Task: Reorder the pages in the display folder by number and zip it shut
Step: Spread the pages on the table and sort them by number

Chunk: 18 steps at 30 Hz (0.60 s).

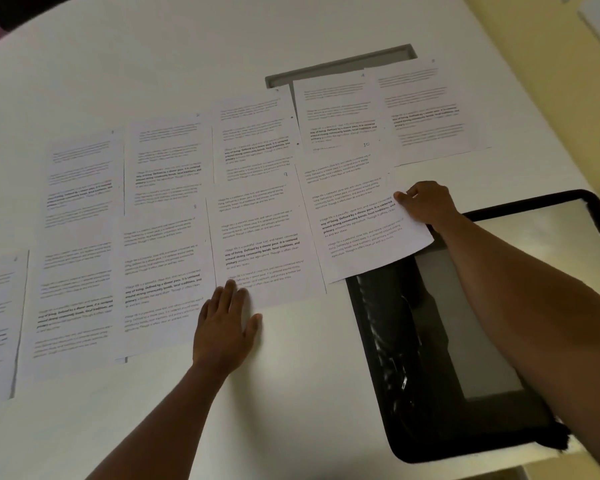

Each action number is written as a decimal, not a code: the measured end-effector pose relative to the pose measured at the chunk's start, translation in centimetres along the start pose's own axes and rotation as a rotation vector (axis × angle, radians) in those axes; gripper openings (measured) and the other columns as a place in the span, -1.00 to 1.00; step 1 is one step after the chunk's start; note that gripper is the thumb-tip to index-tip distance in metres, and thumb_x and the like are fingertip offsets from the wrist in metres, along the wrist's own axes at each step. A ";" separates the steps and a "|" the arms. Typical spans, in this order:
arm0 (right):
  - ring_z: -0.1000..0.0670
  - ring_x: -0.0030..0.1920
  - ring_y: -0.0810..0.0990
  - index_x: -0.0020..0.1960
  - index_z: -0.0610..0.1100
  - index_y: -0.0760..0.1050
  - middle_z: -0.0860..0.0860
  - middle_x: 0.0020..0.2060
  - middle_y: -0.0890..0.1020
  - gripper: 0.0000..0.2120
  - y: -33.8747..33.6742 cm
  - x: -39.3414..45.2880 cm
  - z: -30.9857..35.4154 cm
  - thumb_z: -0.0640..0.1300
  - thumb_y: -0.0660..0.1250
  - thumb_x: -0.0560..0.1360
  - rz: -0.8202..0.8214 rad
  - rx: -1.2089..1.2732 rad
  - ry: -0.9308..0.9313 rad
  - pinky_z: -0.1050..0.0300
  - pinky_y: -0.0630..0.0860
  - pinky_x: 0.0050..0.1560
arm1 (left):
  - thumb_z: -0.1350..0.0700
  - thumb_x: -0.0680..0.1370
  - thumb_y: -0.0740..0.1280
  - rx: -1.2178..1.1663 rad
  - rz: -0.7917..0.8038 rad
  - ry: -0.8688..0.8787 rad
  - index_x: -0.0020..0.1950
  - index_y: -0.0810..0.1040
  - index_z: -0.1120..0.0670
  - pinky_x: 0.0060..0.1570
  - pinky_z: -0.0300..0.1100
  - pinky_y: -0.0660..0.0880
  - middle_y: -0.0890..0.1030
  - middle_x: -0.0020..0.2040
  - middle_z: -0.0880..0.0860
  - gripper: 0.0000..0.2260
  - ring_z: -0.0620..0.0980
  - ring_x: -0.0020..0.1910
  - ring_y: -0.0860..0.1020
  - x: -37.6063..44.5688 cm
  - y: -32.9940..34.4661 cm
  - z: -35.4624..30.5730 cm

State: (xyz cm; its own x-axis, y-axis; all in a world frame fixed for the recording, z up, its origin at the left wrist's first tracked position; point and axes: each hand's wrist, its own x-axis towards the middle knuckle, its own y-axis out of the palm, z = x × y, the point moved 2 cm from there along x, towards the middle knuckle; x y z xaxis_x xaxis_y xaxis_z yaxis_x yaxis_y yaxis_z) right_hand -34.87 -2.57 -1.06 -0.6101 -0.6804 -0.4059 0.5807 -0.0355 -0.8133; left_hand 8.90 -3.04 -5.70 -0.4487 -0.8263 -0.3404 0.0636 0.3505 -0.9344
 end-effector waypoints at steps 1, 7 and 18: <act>-0.23 0.14 0.55 0.18 -0.32 0.51 -0.24 0.13 0.60 -0.51 0.1 0.0 -0.1 0.12 0.23 0.59 -0.039 -0.046 0.004 -0.01 0.44 0.10 | -0.30 0.53 -0.11 -0.006 -0.004 -0.001 0.54 0.21 0.04 0.49 0.02 0.08 0.10 0.59 0.06 -0.31 0.09 0.56 0.08 0.1 0.0 0.0; -0.18 0.16 0.51 0.27 -0.21 0.46 -0.17 0.12 0.61 -0.52 0.8 -2.8 -1.4 0.16 0.22 0.58 -0.330 -0.061 -0.064 -0.06 0.46 0.10 | -0.31 0.53 -0.09 -0.047 -0.024 -0.031 0.56 0.15 0.08 0.49 0.00 0.08 0.08 0.59 0.07 -0.29 0.09 0.56 0.08 -0.2 0.1 -0.4; -0.11 0.24 0.48 0.26 -0.19 0.50 -0.12 0.21 0.57 -0.54 6.8 -14.4 -2.5 0.15 0.28 0.55 -0.333 -0.022 -0.309 -0.05 0.49 0.24 | -0.31 0.53 -0.18 -0.024 -0.021 0.049 0.58 0.11 0.09 0.51 -0.01 0.03 0.04 0.60 0.07 -0.27 0.08 0.57 0.03 -4.1 -0.7 -2.5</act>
State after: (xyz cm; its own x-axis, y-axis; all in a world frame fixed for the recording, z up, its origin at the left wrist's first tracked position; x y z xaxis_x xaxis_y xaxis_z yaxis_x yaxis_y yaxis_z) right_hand -23.49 8.78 -1.76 -0.5704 -0.8211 0.0196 0.3665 -0.2758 -0.8886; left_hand 8.48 1.18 -3.35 -0.4926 -0.8112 -0.3152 0.0329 0.3445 -0.9382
